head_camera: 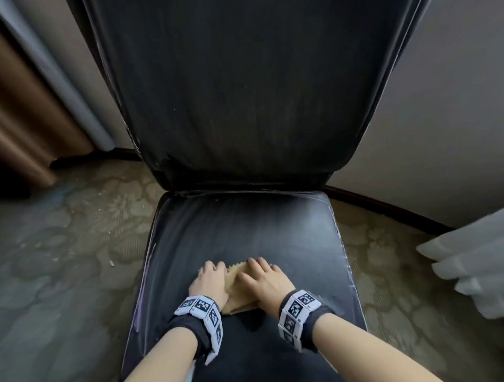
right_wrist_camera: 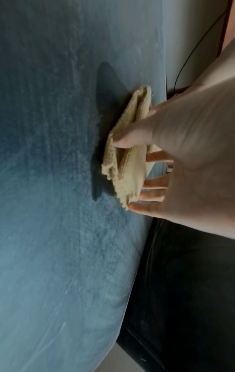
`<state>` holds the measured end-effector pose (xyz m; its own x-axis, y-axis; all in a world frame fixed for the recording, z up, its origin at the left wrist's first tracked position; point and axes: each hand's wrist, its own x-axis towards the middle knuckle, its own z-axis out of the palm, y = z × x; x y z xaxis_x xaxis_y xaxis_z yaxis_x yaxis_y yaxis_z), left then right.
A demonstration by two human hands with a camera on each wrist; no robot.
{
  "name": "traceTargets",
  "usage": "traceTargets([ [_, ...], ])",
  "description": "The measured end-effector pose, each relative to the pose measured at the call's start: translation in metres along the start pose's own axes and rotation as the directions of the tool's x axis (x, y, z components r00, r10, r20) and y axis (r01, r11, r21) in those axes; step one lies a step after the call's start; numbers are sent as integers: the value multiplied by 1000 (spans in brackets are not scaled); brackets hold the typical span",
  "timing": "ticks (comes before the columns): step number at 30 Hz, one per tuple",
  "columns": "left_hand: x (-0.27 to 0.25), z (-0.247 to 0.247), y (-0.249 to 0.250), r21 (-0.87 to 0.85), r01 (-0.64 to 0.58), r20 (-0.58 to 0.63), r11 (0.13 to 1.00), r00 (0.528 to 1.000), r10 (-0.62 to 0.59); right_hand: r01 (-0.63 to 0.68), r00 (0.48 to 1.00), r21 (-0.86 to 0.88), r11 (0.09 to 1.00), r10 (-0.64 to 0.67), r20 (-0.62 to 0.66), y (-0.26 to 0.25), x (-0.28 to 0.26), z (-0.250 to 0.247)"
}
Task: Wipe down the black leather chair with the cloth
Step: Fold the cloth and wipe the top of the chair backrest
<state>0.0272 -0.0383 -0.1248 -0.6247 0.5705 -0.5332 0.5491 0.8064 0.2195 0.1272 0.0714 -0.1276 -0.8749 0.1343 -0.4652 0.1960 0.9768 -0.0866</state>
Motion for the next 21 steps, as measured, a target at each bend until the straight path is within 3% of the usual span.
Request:
traceTargets([
  [8, -11, -20, 16, -231, -29, 56, 972, 998, 43, -12, 1000, 98, 995, 13, -15, -6, -10, -28],
  [14, -31, -122, 38, -415, -117, -124, 902, 990, 71, -25, 965, 57, 998, 39, -259, 15, -21, -118],
  [18, -44, -214, 56, -483, -208, -294, 851, 953, 67, -13, 863, -35, 999, -6, -505, 28, -28, -217],
  [21, -54, -282, 67, -517, -311, -442, 798, 895, 62, -40, 777, -63, 997, -9, -629, 36, -35, -294],
])
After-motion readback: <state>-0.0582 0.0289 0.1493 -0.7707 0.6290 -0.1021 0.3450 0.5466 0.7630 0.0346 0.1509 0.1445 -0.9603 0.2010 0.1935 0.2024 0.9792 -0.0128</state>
